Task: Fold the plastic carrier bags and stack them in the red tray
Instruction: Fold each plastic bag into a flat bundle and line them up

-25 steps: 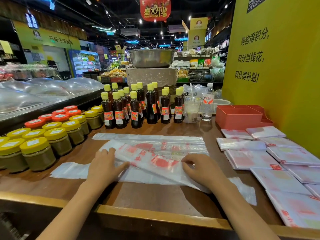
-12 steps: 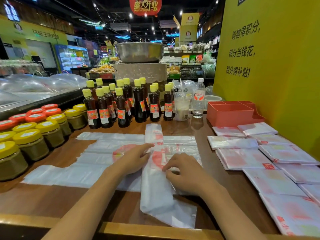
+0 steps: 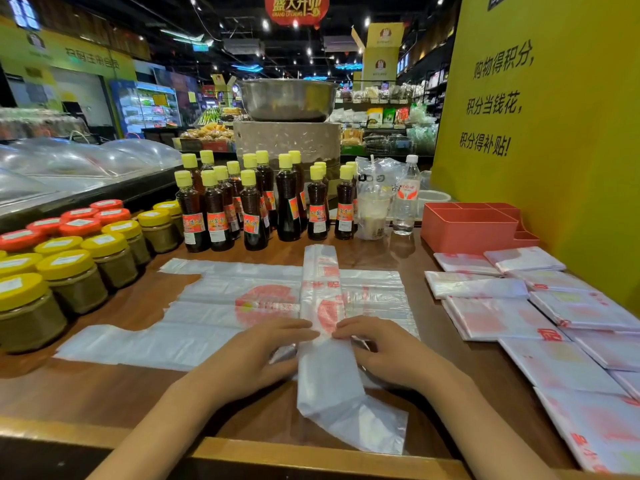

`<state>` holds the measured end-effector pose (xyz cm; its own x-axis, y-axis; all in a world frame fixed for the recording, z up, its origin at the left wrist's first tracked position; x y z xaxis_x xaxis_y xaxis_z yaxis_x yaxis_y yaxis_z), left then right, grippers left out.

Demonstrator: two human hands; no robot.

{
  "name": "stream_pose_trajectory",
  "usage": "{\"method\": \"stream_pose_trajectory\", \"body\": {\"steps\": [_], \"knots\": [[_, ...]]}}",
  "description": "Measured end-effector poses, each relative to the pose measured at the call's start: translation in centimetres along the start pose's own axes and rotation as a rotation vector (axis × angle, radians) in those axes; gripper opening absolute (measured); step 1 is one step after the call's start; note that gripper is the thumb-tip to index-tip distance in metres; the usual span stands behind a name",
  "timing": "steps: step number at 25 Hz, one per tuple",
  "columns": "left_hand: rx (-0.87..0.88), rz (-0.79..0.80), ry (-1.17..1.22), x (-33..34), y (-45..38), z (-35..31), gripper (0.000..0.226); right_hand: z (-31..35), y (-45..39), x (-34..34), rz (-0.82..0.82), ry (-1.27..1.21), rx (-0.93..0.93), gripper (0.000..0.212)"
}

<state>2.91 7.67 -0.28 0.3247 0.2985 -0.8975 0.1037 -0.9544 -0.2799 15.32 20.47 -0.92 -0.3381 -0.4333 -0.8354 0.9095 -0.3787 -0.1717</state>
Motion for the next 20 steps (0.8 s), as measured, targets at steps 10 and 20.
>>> {"method": "stream_pose_trajectory", "body": {"steps": [10, 20], "knots": [[0.059, -0.008, -0.065, -0.2, 0.2, -2.1, 0.054, 0.4, 0.4, -0.5, -0.06, -0.074, -0.002, 0.034], [-0.138, -0.326, 0.308, -2.4, -0.2, 0.0, 0.036, 1.5, 0.0, -1.4, -0.207, -0.289, 0.065, 0.013]]}}
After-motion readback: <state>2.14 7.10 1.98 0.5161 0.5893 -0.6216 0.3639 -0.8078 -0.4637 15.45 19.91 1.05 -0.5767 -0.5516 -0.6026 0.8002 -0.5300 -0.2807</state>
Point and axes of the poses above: each hand's wrist, its own y-axis away from the middle knuckle, its own x-axis out of the palm, z = x × y, the point moved 9 cm from there along -y, towards the middle knuckle, and after that the axes turned 2 degrees about -z, right-handed, at the moved point
